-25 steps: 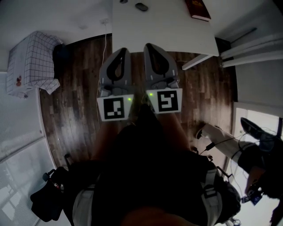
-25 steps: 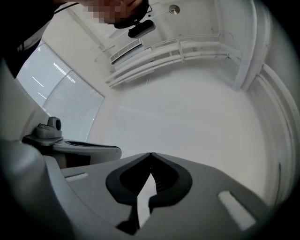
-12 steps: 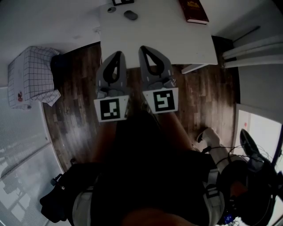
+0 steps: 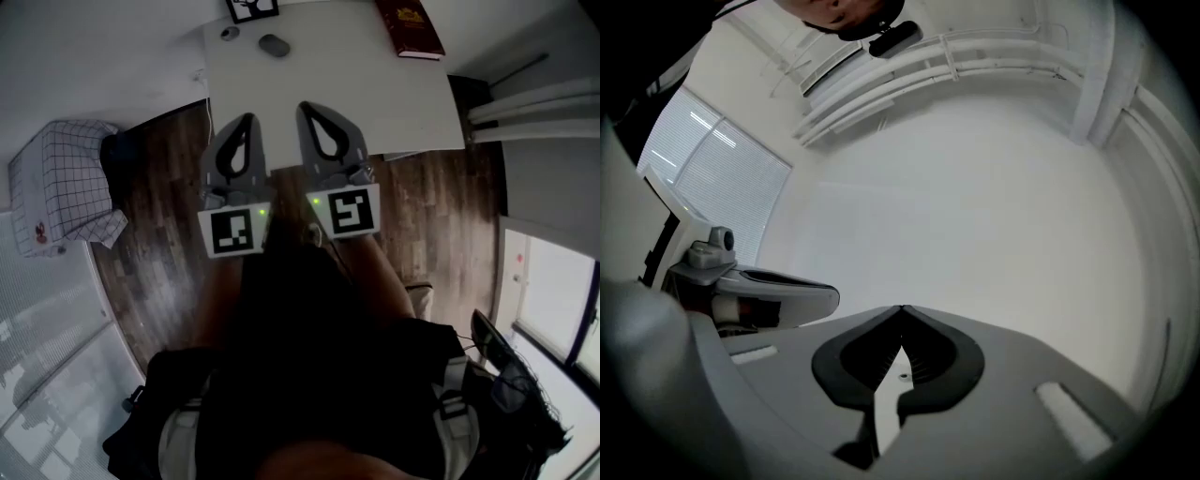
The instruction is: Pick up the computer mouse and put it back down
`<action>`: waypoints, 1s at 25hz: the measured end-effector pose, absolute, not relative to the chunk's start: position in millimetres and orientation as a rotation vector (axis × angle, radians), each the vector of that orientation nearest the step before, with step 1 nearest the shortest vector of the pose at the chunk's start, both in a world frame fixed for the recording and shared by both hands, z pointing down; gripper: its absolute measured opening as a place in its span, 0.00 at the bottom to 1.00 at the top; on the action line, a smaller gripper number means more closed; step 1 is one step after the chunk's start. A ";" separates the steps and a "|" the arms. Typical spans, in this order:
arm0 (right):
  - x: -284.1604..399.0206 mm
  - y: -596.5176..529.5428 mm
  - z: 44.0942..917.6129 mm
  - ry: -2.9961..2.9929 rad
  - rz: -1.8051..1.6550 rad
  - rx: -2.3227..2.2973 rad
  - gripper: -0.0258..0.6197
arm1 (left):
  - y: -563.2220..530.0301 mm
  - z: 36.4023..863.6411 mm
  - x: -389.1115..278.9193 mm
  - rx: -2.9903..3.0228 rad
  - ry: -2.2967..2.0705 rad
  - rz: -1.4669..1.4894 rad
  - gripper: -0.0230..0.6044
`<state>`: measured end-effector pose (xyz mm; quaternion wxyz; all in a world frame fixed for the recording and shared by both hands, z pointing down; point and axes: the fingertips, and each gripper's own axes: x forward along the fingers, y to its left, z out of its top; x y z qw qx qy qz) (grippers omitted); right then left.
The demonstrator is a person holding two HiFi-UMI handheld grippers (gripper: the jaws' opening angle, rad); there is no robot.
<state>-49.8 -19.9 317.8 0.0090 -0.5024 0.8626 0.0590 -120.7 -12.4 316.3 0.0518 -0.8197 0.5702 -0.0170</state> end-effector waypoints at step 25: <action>-141.5 -184.3 367.0 2.756 0.138 -1.966 0.06 | -199.3 353.5 -233.4 -2.733 1.503 -0.071 0.04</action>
